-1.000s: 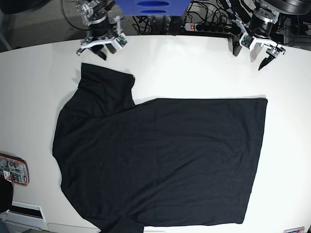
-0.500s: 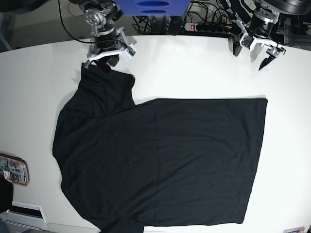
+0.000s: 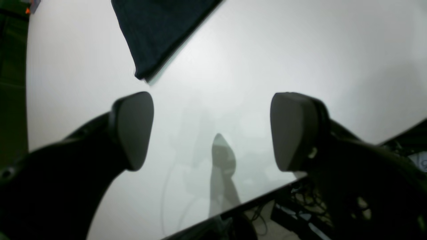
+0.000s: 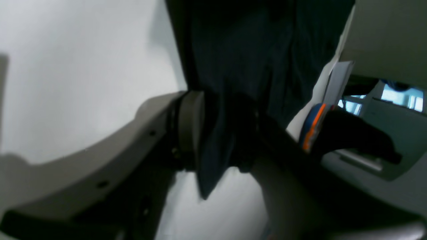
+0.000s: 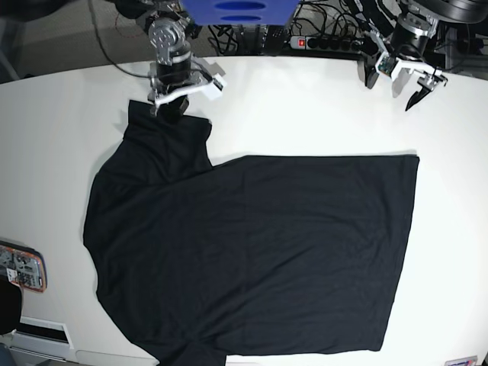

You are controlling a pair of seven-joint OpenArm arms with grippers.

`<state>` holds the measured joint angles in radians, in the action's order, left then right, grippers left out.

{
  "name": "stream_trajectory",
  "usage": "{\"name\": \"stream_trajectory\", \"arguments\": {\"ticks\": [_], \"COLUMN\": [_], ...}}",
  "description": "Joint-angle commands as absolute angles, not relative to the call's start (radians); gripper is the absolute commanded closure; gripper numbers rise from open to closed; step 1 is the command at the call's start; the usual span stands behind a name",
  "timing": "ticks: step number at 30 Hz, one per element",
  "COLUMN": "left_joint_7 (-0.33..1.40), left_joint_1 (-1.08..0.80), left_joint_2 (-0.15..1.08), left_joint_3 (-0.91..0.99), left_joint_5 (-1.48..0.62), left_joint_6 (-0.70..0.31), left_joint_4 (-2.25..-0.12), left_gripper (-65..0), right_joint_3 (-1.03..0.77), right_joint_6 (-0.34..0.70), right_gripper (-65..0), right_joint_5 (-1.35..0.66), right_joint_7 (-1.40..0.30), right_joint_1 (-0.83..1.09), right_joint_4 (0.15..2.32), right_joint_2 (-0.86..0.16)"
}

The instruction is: Fold the T-shirt properly

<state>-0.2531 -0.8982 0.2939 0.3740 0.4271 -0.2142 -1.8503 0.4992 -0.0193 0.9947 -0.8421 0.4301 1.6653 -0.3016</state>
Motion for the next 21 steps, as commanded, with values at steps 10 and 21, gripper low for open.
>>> {"name": "stream_trajectory", "arguments": {"ticks": [10, 21], "left_joint_7": [-0.271, -0.277], "left_joint_1": [-0.955, -0.966], "left_joint_2": [0.291, 0.302], "left_joint_3": [0.384, 0.386], "left_joint_5": [0.377, 0.369], "left_joint_6": [-0.208, -0.203], "left_joint_4": [-1.87, -1.871], "left_gripper": [-49.8, -49.8], "right_joint_3": [0.475, 0.475], "right_joint_6": [0.097, 0.097], "right_gripper": [-23.3, -23.3], "right_joint_5": [0.739, 0.817], "right_joint_7": [-0.842, -0.835], "right_joint_1": [0.492, 0.734], "right_joint_4": [1.836, 1.956], "right_joint_2": [-0.312, -0.314]}}
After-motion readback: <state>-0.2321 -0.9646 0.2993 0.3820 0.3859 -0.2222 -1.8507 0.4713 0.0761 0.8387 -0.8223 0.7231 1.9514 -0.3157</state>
